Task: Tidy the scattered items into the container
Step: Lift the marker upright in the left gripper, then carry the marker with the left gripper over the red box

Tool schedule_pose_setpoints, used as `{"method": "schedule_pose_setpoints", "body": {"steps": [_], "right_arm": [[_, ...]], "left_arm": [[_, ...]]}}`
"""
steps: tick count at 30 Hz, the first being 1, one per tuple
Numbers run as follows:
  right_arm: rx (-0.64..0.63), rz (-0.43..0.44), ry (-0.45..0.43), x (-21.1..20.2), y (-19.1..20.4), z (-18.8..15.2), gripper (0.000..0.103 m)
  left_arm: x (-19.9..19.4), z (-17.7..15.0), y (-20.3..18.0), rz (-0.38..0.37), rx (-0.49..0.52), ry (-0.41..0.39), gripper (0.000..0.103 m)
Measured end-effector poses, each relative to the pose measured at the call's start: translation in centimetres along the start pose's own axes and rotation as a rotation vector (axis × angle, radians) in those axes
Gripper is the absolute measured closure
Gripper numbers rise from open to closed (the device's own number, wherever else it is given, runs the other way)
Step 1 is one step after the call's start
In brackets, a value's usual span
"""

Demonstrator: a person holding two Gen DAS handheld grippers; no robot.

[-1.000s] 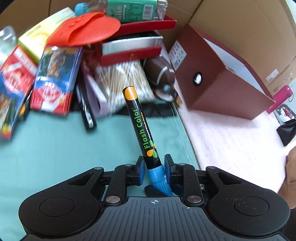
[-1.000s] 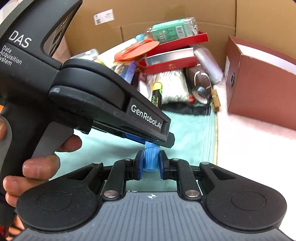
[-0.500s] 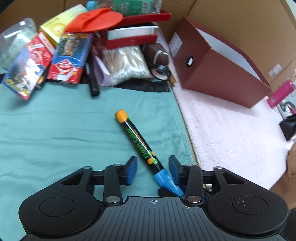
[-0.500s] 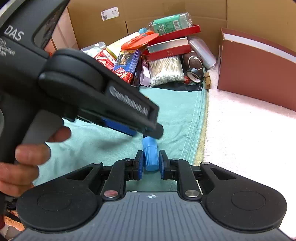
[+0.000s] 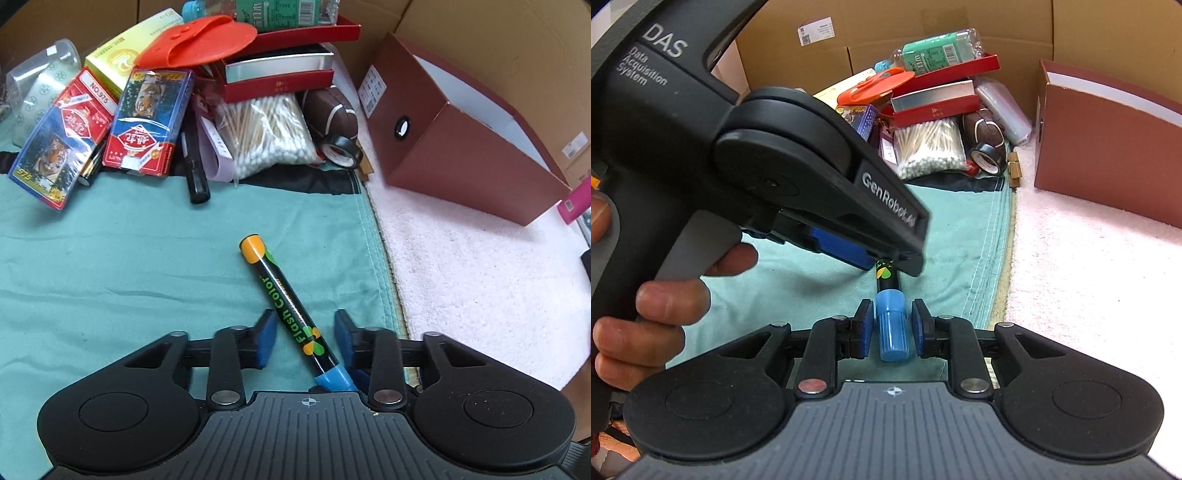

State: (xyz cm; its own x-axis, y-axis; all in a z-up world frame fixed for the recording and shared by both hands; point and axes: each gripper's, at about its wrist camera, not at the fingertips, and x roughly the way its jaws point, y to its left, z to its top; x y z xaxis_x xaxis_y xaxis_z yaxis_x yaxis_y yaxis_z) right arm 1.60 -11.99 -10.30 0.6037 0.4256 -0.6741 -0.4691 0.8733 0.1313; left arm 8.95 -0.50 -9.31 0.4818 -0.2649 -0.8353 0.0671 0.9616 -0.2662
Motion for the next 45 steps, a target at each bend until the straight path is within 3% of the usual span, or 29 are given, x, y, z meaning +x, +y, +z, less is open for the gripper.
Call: {"method": "schedule_pose_setpoints", "body": {"steps": [5,6,8,10,11,17,21,29,37,45], "right_arm": [[-0.017,0.004,-0.005,0.2,0.3,0.0,0.078],[-0.024,0.003,-0.005,0.3,0.3,0.1,0.078],[-0.036,-0.002,-0.005,0.4,0.5,0.1,0.078],[-0.047,-0.006,-0.006,0.4,0.6,0.1,0.078],[-0.052,-0.009,-0.005,0.5,0.7,0.1,0.078],[-0.059,-0.026,-0.001,0.8,0.9,0.3,0.079],[-0.081,-0.047,-0.014,1.0,1.4,0.2,0.08],[-0.071,-0.057,-0.017,0.5,1.7,-0.3,0.081],[-0.055,-0.065,-0.07,-1.1,1.4,0.1,0.081],[-0.021,-0.069,-0.159,-3.0,-0.7,2.8,0.081]], "left_arm": [[0.1,0.1,0.2,-0.003,-0.011,0.0,0.068],[0.1,0.1,0.1,-0.002,-0.009,0.0,0.061],[0.2,0.1,-0.1,0.002,0.002,-0.003,0.061],[0.2,0.1,-0.2,0.011,0.008,-0.004,0.068],[0.2,0.1,-0.3,0.017,0.007,-0.005,0.079],[0.2,0.2,-0.3,0.022,-0.012,0.008,0.078],[0.2,0.0,-0.4,0.018,-0.023,0.009,0.086],[-0.1,-0.2,0.0,-0.013,-0.096,0.037,0.088],[-2.0,0.1,-1.3,-0.02,-0.062,-0.021,0.088],[-4.3,2.8,-4.1,-0.053,-0.01,-0.116,0.088]]}}
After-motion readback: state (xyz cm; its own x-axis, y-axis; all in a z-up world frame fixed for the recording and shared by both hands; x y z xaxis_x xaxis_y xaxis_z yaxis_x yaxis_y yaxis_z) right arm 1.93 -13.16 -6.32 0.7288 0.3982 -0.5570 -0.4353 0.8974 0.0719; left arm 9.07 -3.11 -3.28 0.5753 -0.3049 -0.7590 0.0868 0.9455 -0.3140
